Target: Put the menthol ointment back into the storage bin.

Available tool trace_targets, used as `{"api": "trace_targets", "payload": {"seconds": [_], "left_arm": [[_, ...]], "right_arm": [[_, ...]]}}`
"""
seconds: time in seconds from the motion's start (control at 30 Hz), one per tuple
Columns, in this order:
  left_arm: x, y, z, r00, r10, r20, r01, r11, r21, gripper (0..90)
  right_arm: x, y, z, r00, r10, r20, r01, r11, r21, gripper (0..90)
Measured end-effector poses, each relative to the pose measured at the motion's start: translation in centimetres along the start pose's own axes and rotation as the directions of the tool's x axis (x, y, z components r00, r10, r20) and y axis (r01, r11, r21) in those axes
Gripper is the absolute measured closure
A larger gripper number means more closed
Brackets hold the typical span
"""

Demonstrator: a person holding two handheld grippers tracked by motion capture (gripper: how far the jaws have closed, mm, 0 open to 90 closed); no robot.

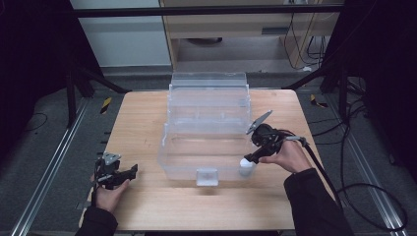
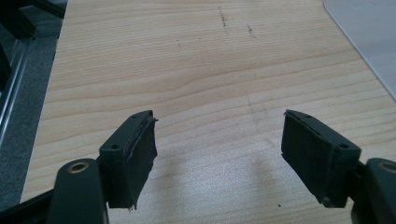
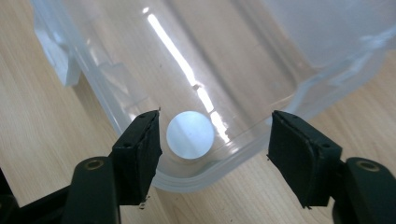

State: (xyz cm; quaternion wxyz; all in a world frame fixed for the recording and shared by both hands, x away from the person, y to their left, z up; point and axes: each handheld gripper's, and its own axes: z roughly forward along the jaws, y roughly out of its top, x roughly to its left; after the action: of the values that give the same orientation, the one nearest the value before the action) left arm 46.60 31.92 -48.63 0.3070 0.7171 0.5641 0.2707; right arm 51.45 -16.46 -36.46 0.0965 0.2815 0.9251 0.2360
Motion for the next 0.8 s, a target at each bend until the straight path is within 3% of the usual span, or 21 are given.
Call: {"api": "trace_targets", "payload": {"seconds": [0.1, 0.17, 0.23, 0.27, 0.3, 0.37, 0.4, 0.43, 0.47, 0.5, 0.57, 0.6, 0.7, 0.73, 0.8], "left_arm": [[0.0, 0.0, 0.0, 1.0000, -0.001, 0.004, 0.001, 1.0000, 0.001, 26.1], [0.0, 0.0, 0.0, 1.0000, -0.001, 0.004, 0.001, 1.0000, 0.001, 26.1], [0.0, 0.0, 0.0, 1.0000, -0.002, 0.007, 0.002, 1.0000, 0.000, 26.8], [0.0, 0.0, 0.0, 1.0000, -0.002, 0.007, 0.002, 1.0000, 0.000, 26.8], [0.0, 0.0, -0.1, 1.0000, -0.003, 0.009, 0.003, 1.0000, -0.002, 27.4], [-0.1, 0.0, -0.1, 0.9999, -0.003, 0.011, 0.003, 1.0000, -0.004, 28.0], [-0.1, 0.0, -0.1, 0.9999, -0.003, 0.011, 0.003, 1.0000, -0.004, 28.2], [-0.1, 0.0, -0.1, 0.9999, -0.002, 0.012, 0.002, 1.0000, -0.004, 28.5], [-0.1, 0.0, -0.1, 0.9999, -0.002, 0.012, 0.002, 1.0000, -0.003, 28.5], [-0.1, 0.0, -0.1, 0.9999, -0.002, 0.013, 0.002, 1.0000, -0.003, 29.0], [-0.2, 0.0, -0.1, 0.9999, -0.001, 0.017, 0.001, 1.0000, -0.001, 29.3], [-0.2, 0.0, -0.1, 0.9999, -0.001, 0.017, 0.001, 1.0000, -0.001, 29.7], [-0.2, 0.0, -0.1, 0.9997, 0.001, 0.026, -0.001, 1.0000, 0.002, 30.7], [-0.2, 0.0, -0.1, 0.9997, 0.001, 0.026, -0.001, 1.0000, 0.002, 31.1], [-0.2, 0.0, -0.1, 0.9996, 0.000, 0.028, 0.000, 1.0000, 0.000, 31.5]], "right_arm": [[-0.3, -1.0, -1.7, 0.9971, 0.066, 0.038, -0.061, 0.992, -0.113, 25.1], [-0.4, -1.3, -2.0, 0.9955, 0.081, 0.048, -0.074, 0.988, -0.138, 23.9], [-0.6, -2.3, -2.9, 0.9886, 0.131, 0.075, -0.113, 0.973, -0.204, 21.0], [-0.6, -2.3, -2.9, 0.9886, 0.131, 0.075, -0.113, 0.973, -0.204, 21.0], [-0.7, -3.0, -3.2, 0.9822, 0.170, 0.080, -0.147, 0.960, -0.238, 20.5], [-0.8, -3.8, -3.4, 0.9771, 0.194, 0.087, -0.165, 0.950, -0.266, 19.6], [-0.8, -3.8, -3.4, 0.9771, 0.194, 0.087, -0.165, 0.950, -0.266, 19.6], [-0.9, -4.5, -3.4, 0.9732, 0.213, 0.087, -0.180, 0.941, -0.288, 19.2], [-0.9, -4.5, -3.4, 0.9732, 0.213, 0.087, -0.180, 0.941, -0.288, 19.2], [-1.0, -5.3, -3.3, 0.9682, 0.233, 0.091, -0.195, 0.930, -0.310, 19.3], [-1.0, -6.1, -3.2, 0.9628, 0.254, 0.093, -0.211, 0.921, -0.327, 19.4], [-1.0, -6.1, -3.2, 0.9628, 0.254, 0.093, -0.211, 0.921, -0.327, 19.4], [-1.0, -7.6, -2.7, 0.9528, 0.291, 0.087, -0.242, 0.900, -0.362, 19.0], [-1.0, -7.6, -2.7, 0.9528, 0.291, 0.087, -0.242, 0.900, -0.362, 19.0], [-0.9, -8.6, -2.3, 0.9468, 0.308, 0.094, -0.251, 0.890, -0.382, 19.4]]}}
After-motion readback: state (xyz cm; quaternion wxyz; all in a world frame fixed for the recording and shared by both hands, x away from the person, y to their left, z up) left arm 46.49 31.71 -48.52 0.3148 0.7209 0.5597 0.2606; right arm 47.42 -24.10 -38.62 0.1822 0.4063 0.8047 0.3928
